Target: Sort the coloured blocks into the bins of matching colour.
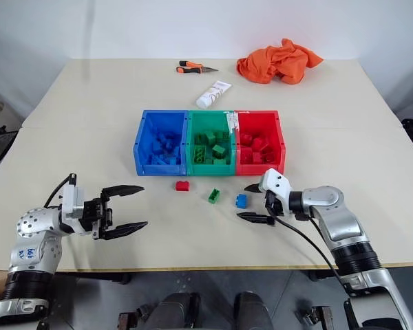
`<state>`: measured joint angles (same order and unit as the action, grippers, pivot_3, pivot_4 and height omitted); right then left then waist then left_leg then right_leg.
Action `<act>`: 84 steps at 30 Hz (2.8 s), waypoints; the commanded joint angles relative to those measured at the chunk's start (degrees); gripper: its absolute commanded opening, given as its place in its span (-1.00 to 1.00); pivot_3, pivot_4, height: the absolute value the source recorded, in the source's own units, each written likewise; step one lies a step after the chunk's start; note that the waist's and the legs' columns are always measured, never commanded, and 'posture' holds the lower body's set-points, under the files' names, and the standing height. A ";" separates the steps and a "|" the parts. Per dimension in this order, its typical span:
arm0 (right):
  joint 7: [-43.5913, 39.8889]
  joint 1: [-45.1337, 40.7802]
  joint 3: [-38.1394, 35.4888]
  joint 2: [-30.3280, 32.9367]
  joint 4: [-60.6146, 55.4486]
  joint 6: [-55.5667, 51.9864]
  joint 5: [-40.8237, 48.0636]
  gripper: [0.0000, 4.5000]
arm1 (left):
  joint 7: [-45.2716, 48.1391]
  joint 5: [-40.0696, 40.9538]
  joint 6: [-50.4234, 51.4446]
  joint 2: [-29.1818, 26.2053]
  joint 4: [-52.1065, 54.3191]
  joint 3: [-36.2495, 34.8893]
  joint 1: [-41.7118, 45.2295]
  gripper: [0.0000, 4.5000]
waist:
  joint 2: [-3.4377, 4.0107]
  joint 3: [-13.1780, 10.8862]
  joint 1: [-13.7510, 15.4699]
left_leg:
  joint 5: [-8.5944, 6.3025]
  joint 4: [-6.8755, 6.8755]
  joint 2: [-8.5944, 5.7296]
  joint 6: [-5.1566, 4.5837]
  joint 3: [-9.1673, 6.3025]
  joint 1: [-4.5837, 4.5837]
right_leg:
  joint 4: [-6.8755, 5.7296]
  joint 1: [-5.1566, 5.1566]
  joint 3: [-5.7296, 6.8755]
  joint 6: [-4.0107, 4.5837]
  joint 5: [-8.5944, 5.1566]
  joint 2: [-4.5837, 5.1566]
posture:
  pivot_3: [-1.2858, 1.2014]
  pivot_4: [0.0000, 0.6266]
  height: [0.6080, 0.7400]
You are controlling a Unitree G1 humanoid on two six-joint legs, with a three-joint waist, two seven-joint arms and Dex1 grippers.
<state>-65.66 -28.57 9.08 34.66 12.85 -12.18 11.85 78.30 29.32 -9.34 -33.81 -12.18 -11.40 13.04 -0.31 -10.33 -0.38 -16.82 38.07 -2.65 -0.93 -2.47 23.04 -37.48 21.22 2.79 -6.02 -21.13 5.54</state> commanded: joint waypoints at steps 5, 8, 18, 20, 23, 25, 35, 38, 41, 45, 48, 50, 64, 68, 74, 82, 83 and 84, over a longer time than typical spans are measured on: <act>0.95 -1.12 -1.37 -1.48 -2.44 0.16 0.80 -0.19 | -1.75 1.37 -0.33 -0.89 2.99 -2.57 -1.72 1.00 | 0.00 0.00 0.14 | 0.00 0.00 -0.01 0.00 0.00 0.01 | -0.01 0.02 -0.01 0.00 0.00 0.02 | 0.03 -0.52 1.00; 1.16 -1.71 -1.99 -1.42 -6.06 -1.60 1.91 -0.35 | -2.09 1.44 -0.29 -0.93 3.46 -2.92 -2.20 1.00 | 0.00 0.00 0.16 | 0.00 -0.01 -0.01 0.00 -0.01 0.01 | -0.02 0.03 -0.01 0.00 0.00 0.01 | 0.03 -0.52 1.00; 9.66 -20.43 -0.64 -12.68 -2.20 -2.43 0.74 -0.35 | -1.11 1.87 0.03 -1.42 3.51 -2.75 -2.08 1.00 | 0.00 0.00 -1.08 | 0.01 -0.05 0.00 0.06 0.01 0.02 | -0.27 0.24 -0.04 0.00 0.00 0.01 | 0.03 -0.52 1.00; 13.26 -25.38 2.10 -16.54 4.88 -0.50 -3.60 -0.35 | -1.10 1.69 -0.35 -1.30 2.87 -2.63 -1.29 1.00 | 0.00 0.00 -1.29 | 0.01 -0.08 0.00 0.06 -0.01 0.02 | -0.30 0.26 -0.03 0.01 0.00 0.01 | 0.03 -0.52 1.00; 15.80 -31.32 3.44 -22.03 13.47 3.31 -5.97 -0.35 | -1.27 1.32 -0.89 -0.91 2.35 -2.33 -0.41 1.00 | 0.00 0.00 -1.39 | 0.02 -0.08 -0.02 0.07 -0.03 0.01 | -0.38 0.30 -0.01 0.01 0.00 0.01 | 0.03 -0.52 1.00; 17.53 -35.97 3.39 -26.48 20.01 6.24 -6.61 -0.35 | -1.48 1.18 -1.04 -0.65 2.43 -2.16 -0.17 1.00 | 0.01 0.00 -1.57 | 0.02 -0.09 -0.03 0.07 -0.02 0.03 | -0.39 0.33 -0.01 0.00 0.00 0.02 | 0.03 -0.52 1.00; 25.68 -47.91 1.05 -37.01 44.41 19.67 -10.03 0.39 | -2.99 0.69 -2.30 0.38 3.20 -1.57 -0.53 1.00 | 0.03 -0.01 -2.78 | 0.04 -0.15 -0.05 0.14 -0.21 0.01 | -0.49 0.34 0.02 0.01 0.00 -0.02 | 0.03 -0.52 1.00; 24.05 -47.31 0.47 -36.54 43.98 21.99 -9.81 0.54 | -3.21 0.81 -2.46 0.39 3.46 -1.53 -0.88 1.00 | 0.04 -0.02 -2.92 | 0.04 -0.17 -0.05 0.14 -0.21 0.01 | -0.49 0.35 0.02 0.01 0.00 -0.02 | 0.03 -0.52 1.00; 22.23 -46.02 -0.02 -35.15 42.15 22.62 -9.59 0.54 | -3.16 0.93 -2.46 0.29 3.34 -1.51 -0.99 1.00 | 0.03 -0.02 -3.00 | 0.05 -0.17 -0.04 0.15 -0.21 0.01 | -0.50 0.36 0.01 0.01 0.00 -0.02 | 0.03 -0.52 1.00; 18.53 -42.66 -0.30 -32.04 36.35 22.33 -8.60 0.54 | -2.67 0.84 -2.58 0.41 2.06 -1.10 -0.02 1.00 | 0.03 -0.02 -2.86 | 0.05 -0.17 -0.05 0.15 -0.21 0.01 | -0.50 0.35 0.00 0.01 0.00 -0.01 | 0.03 -0.52 1.00; 11.73 -36.20 -0.30 -27.77 24.42 18.24 -5.40 0.54 | -2.19 0.79 -2.58 0.65 0.73 -0.53 1.49 1.00 | 0.03 -0.02 -2.60 | 0.05 -0.16 -0.05 0.15 -0.22 0.02 | -0.49 0.34 0.00 0.01 0.00 -0.01 | 0.03 -0.52 1.00; 7.20 -30.83 -0.07 -24.17 15.18 14.23 -2.60 0.54 | -1.79 0.75 -2.74 0.66 -0.10 -0.32 2.13 1.00 | 0.03 -0.02 -2.61 | 0.05 -0.13 -0.05 0.15 -0.24 0.02 | -0.48 0.32 0.01 0.00 0.00 -0.01 | 0.03 -0.52 1.00; -6.28 10.07 -15.27 12.53 -20.66 -4.92 10.53 0.54 | -0.80 0.56 -2.66 0.36 -2.61 -0.28 4.44 1.00 | 0.02 -0.02 0.08 | 0.00 -0.09 -0.03 0.05 0.02 0.10 | -0.08 0.18 -0.04 0.00 0.00 0.01 | 0.03 -0.52 1.00; -5.13 17.49 -19.94 16.64 -22.88 -6.16 10.93 0.54 | -0.22 0.79 -2.56 -0.13 -3.17 -0.67 4.46 1.00 | 0.02 -0.02 0.15 | 0.00 -0.08 0.03 0.05 0.11 0.05 | -0.04 0.12 -0.05 0.01 0.00 -0.01 | 0.03 -0.52 1.00; -1.75 17.22 -18.20 15.37 -25.16 -8.34 11.61 0.54 | -0.17 0.56 -2.58 -0.42 -4.28 -0.54 5.55 1.00 | 0.02 -0.02 0.33 | 0.00 -0.04 0.03 0.05 0.09 0.05 | -0.01 0.07 -0.04 0.01 0.00 -0.01 | 0.03 -0.52 1.00; 3.58 9.85 -7.45 5.06 -23.24 -9.23 8.75 0.54 | -0.96 0.55 -2.22 -0.25 -2.85 -0.33 5.34 1.00 | 0.02 -0.02 0.24 | 0.00 -0.02 0.02 0.05 0.04 0.05 | 0.02 0.05 -0.03 0.01 0.00 -0.01 | 0.03 -0.52 1.00; 5.12 7.69 -5.42 2.36 -20.49 -8.10 7.10 0.54 | -1.21 0.71 -2.01 -0.25 -1.89 -0.38 4.67 1.00 | 0.02 -0.01 0.20 | 0.00 -0.03 0.02 0.05 0.04 0.05 | 0.01 0.07 -0.03 0.01 0.00 -0.01 | 0.03 -0.52 1.00; 6.23 6.11 -4.01 0.49 -18.46 -7.28 5.92 0.54 | -1.36 0.83 -1.84 -0.28 -1.26 -0.45 4.21 1.00 | 0.01 -0.01 0.18 | 0.00 -0.03 0.02 0.05 0.02 0.04 | -0.01 0.08 -0.02 0.01 0.00 -0.02 | 0.03 -0.52 1.00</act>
<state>-61.21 -20.97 4.13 36.40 -7.32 -21.22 19.29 77.23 29.29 -11.30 -33.79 -15.85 -11.26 17.87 -0.30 -10.34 -0.21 -16.82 38.05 -2.63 -0.88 -2.45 23.09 -37.48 21.30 2.77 -6.01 -21.13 5.53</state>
